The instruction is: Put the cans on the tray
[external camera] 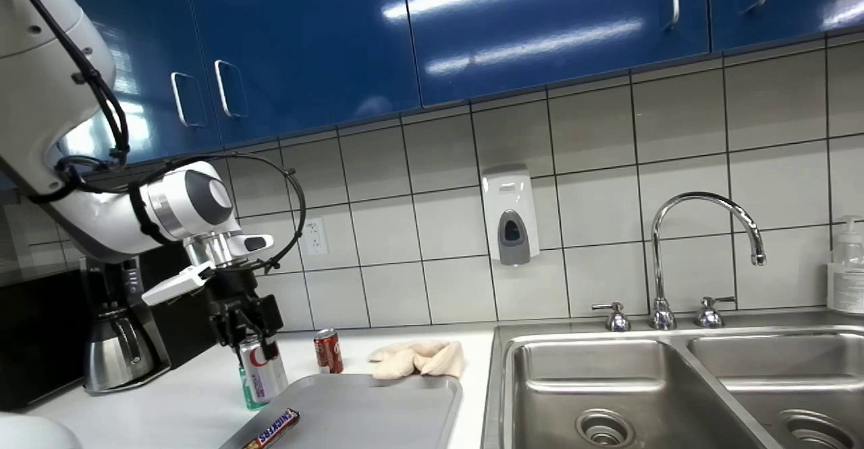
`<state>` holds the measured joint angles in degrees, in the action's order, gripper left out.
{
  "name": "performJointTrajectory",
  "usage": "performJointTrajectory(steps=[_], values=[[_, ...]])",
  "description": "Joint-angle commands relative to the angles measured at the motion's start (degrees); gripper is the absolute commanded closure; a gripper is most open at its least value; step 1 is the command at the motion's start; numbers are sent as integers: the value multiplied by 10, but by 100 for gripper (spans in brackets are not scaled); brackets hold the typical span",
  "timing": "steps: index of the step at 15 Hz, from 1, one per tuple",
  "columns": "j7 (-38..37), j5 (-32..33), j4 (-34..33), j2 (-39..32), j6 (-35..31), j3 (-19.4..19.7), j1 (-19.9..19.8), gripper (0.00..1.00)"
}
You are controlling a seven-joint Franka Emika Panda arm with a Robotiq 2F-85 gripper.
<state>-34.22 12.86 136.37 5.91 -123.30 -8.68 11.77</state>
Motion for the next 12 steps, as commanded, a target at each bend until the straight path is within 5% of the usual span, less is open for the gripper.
performJointTrajectory(steps=[1, 12], values=[[82, -28, 43, 38, -21, 19, -35, 60], [173, -21, 87, -2, -102, 57, -87, 60]])
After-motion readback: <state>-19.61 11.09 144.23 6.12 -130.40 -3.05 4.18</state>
